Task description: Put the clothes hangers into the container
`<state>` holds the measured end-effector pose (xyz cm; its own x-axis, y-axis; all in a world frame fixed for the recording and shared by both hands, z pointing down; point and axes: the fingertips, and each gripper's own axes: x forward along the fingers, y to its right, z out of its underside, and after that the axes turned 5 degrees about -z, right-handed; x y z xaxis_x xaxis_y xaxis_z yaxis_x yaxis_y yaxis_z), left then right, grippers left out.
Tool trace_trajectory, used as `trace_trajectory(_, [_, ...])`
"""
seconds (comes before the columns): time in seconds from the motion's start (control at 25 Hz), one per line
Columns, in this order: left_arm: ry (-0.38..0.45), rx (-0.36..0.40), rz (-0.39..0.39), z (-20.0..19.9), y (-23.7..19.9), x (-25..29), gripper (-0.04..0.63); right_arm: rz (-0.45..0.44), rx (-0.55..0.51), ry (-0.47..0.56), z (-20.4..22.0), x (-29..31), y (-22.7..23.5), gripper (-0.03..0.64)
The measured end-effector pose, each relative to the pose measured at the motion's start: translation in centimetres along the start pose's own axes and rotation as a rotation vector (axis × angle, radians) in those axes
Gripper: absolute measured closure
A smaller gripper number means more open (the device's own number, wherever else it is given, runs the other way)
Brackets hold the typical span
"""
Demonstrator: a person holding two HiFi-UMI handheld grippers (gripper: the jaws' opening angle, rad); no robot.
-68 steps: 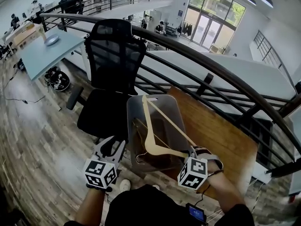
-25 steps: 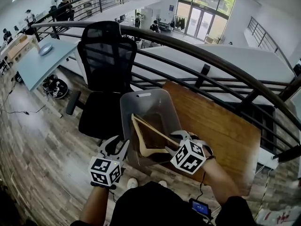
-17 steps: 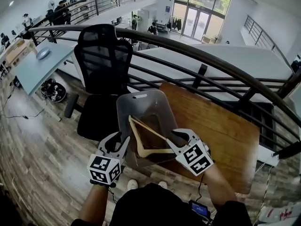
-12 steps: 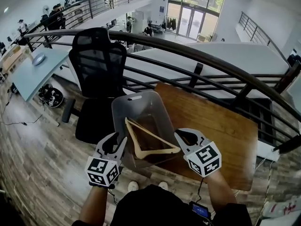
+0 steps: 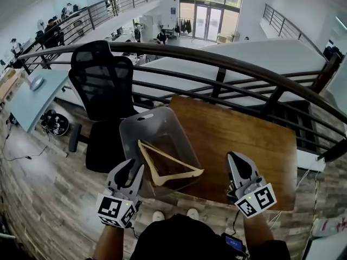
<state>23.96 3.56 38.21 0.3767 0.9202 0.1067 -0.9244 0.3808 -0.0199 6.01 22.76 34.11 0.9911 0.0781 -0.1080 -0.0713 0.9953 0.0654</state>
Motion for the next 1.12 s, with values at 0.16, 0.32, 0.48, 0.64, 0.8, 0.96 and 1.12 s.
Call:
trace_trajectory(0.16, [0.09, -0.018, 0.019, -1.7, 0.3, -0.5, 0.485, 0.049, 0.021, -0.018, 1.2, -0.8, 0.8, 0.624])
trace_trajectory(0.32, [0.106, -0.042, 0.027, -1.1, 0.4, -0.6, 0.491, 0.075, 0.075, -0.039, 2.7, -1.1, 1.6, 0.624])
trace_trajectory(0.48, [0.091, -0.077, 0.013, -0.3, 0.0, -1.0, 0.49, 0.085, 0.098, -0.058, 3.5, -1.3, 1.9, 0.624])
trace_trajectory(0.64, [0.082, -0.086, -0.014, 0.1, -0.8, -1.4, 0.491, 0.079, 0.107, -0.057, 3.7, -1.0, 1.6, 0.624])
trace_trajectory(0.8, [0.075, -0.104, -0.044, 0.8, -1.8, -2.0, 0.491, 0.067, 0.112, -0.048, 3.8, -0.3, 1.0, 0.624])
trace_trajectory(0.96, [0.069, -0.109, -0.062, 1.2, -2.5, -2.3, 0.491, 0.043, 0.099, -0.053, 4.2, 0.4, 0.0, 0.624])
trace_trajectory(1.12, [0.061, -0.119, -0.078, 1.7, -3.0, -2.6, 0.491, 0.052, 0.082, -0.066, 4.7, 0.9, -0.4, 0.624])
